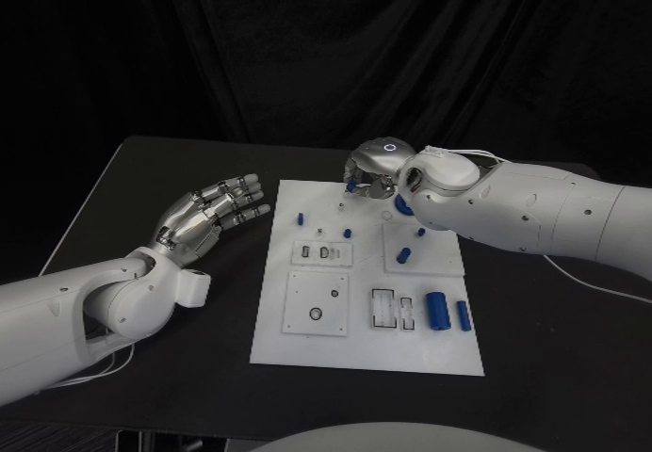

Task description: Assemble the parts on the task board

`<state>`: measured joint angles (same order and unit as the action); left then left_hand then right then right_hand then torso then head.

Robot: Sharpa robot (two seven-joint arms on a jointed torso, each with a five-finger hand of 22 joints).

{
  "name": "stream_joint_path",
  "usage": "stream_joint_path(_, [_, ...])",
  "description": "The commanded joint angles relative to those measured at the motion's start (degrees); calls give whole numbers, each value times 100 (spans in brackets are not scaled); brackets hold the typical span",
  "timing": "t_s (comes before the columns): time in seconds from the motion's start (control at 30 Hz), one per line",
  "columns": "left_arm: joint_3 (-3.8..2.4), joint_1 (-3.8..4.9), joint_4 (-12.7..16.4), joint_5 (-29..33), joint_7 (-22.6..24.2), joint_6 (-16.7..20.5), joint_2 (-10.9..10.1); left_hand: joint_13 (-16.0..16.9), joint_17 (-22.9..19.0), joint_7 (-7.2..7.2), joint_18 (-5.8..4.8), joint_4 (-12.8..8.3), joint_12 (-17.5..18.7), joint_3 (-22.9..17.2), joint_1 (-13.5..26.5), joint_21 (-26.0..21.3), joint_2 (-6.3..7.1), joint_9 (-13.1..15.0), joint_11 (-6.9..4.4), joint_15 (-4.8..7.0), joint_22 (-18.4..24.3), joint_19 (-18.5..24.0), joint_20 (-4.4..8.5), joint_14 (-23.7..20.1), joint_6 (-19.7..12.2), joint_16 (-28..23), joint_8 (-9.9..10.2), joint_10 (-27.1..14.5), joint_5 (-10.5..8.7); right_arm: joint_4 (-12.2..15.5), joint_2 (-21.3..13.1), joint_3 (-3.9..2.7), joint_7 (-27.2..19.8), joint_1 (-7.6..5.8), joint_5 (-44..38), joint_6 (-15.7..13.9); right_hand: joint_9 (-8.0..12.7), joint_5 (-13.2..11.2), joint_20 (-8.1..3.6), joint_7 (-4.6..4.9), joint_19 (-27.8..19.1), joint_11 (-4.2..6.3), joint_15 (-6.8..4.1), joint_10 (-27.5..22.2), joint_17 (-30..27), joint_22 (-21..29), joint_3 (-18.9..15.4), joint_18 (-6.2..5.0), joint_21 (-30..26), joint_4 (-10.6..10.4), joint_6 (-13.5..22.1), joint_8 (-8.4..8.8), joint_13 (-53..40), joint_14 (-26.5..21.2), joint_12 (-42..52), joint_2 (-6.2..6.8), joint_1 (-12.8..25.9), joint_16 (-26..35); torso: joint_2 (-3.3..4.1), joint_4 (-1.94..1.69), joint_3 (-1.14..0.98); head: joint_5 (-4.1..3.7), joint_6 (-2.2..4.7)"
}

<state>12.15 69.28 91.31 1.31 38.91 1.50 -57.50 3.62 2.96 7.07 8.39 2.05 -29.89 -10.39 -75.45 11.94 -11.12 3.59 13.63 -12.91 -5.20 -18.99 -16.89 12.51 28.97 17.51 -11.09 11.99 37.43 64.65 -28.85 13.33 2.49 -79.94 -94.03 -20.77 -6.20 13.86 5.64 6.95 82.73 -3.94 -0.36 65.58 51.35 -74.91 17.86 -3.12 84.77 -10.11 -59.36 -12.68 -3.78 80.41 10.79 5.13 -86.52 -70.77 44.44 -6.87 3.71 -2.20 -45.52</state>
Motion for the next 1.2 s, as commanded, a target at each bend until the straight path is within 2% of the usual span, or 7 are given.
stream_joint_path(0.03, [-4, 14, 4, 18, 1193, -84, 10, 5, 6, 6, -103, 0, -30, -24, 46, 31, 5, 8, 46, -33, -9, -43, 11, 7, 33, 18, -29, 0, 30, 10, 2, -6, 60, 18, -40, 58, -394, -37, 30, -33, 28, -21, 6, 8, -9, -514, -11, 54, 1, -17, 25, 39, 3, 18, -33, -22, 54, 28, -3, 0, -1, -3, -18])
stream_joint_path(0.17, [-4, 14, -15, 18, 1188, -94, 27, 5, 6, 7, -105, 0, -29, -30, 46, 29, 4, 7, 47, -34, -7, -39, 11, 6, 31, 18, -28, -1, 30, 5, 4, -7, 26, 23, -40, 3, -396, -46, 32, -32, 25, -24, 8, 7, -15, -510, -9, 53, -2, -19, 32, 46, 3, 16, -50, -21, 57, 33, -5, 16, -2, 7, -26])
stream_joint_path(0.27, [-4, 14, -24, 18, 1186, -100, 36, 4, 5, 7, -107, 0, -25, -35, 47, 29, 3, 7, 48, -36, -7, -39, 11, 3, 29, 16, -27, -3, 30, -8, 14, -7, 2, 30, -40, -32, -397, -58, 34, -28, 23, -27, 10, 8, -17, -508, -10, 52, -4, -22, 39, 54, 2, 14, -66, -20, 65, 36, -4, 5, -2, -6, -31])
stream_joint_path(0.43, [-4, 14, -28, 18, 1180, -107, 44, 4, 5, 7, -108, 0, -23, -38, 47, 29, 2, 6, 48, -36, -7, -39, 11, 1, 27, 14, -26, -4, 30, -33, 40, -7, -15, 39, -40, -47, -401, -96, 39, -30, 22, -32, 15, 17, -17, -508, -11, 52, -7, -32, 50, 70, -1, 14, -98, -20, 83, 41, -5, 21, -3, -1, -44])
stream_joint_path(0.73, [-4, 14, -22, 18, 1168, -110, 38, 4, 5, 7, -108, 0, -23, -38, 47, 29, 2, 6, 48, -36, -7, -39, 11, 1, 27, 14, -26, -4, 30, -68, 99, -8, -61, 65, -40, -54, -410, -157, 44, -33, 21, -35, 19, 35, -24, -509, -13, 51, -10, -45, 51, 83, -6, 11, -139, -25, 105, 51, -9, 20, 1, -2, -64])
stream_joint_path(1.03, [-4, 14, -33, 18, 1156, -116, 48, 4, 5, 7, -108, 0, -23, -38, 47, 29, 2, 6, 48, -36, -7, -39, 11, 1, 27, 14, -26, -4, 30, -92, 138, -9, -55, 97, -40, -30, -416, -213, 49, -31, 17, -41, 23, 43, -23, -504, -22, 49, -16, -63, 65, 105, -7, 10, -183, -21, 136, 57, -4, -9, -2, -22, -84])
stream_joint_path(1.2, [-4, 14, -43, 18, 1146, -118, 51, 4, 5, 7, -108, 0, -23, -38, 47, 29, 2, 6, 48, -36, -7, -39, 11, 1, 27, 14, -26, -4, 30, -128, 163, -9, 55, 107, -40, 148, -387, -342, 88, 17, -64, -116, 82, -111, -132, -402, -54, 24, -87, -109, 264, 261, 0, -47, -386, 27, 218, 142, -12, 3, 4, -18, -83])
